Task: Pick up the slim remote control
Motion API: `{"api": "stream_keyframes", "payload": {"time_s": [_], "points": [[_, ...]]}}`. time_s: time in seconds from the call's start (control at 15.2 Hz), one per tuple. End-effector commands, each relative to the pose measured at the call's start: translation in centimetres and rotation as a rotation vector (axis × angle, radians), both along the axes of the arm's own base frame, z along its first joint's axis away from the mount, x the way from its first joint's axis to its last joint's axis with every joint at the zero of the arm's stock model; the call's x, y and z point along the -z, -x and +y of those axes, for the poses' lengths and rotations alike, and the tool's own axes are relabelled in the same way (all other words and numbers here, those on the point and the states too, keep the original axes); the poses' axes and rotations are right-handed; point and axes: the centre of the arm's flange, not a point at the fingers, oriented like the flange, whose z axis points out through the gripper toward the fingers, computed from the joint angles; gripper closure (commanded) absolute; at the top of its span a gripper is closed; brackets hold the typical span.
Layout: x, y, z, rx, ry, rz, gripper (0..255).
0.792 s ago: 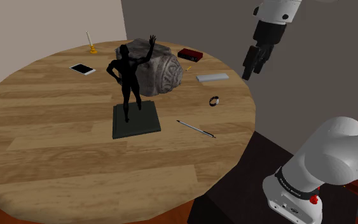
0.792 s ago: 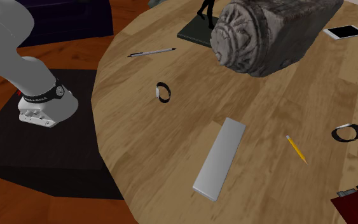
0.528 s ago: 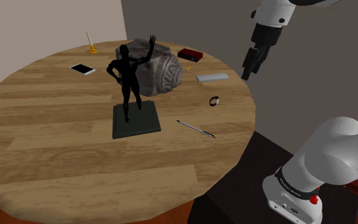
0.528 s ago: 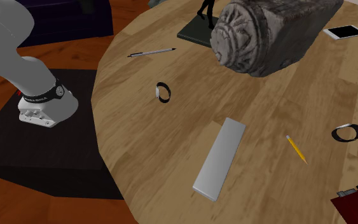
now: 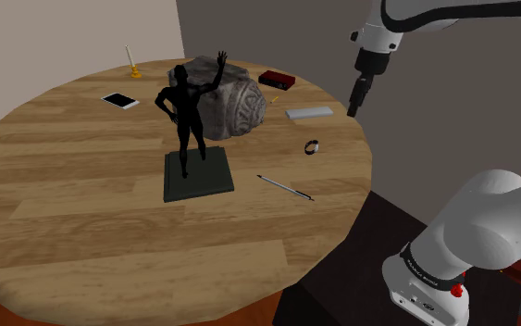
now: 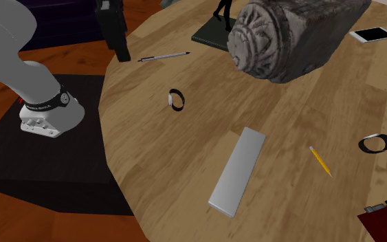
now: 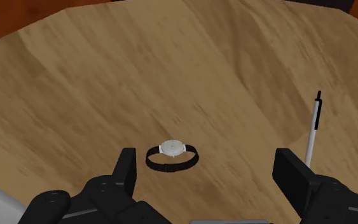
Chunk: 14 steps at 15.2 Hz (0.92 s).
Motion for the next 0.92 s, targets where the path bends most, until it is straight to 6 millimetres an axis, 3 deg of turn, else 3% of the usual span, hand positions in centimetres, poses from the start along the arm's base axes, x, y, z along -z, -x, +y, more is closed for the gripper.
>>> {"api": "stream_keyframes", "payload": {"time_s": [0.0,0.86], "points": [[1.1,-1.4,-1.7,-0.052,0.005,-0.004,0],[8.6,-13.2,-10.9,-0.367,0.027,-0.028,0]]}}
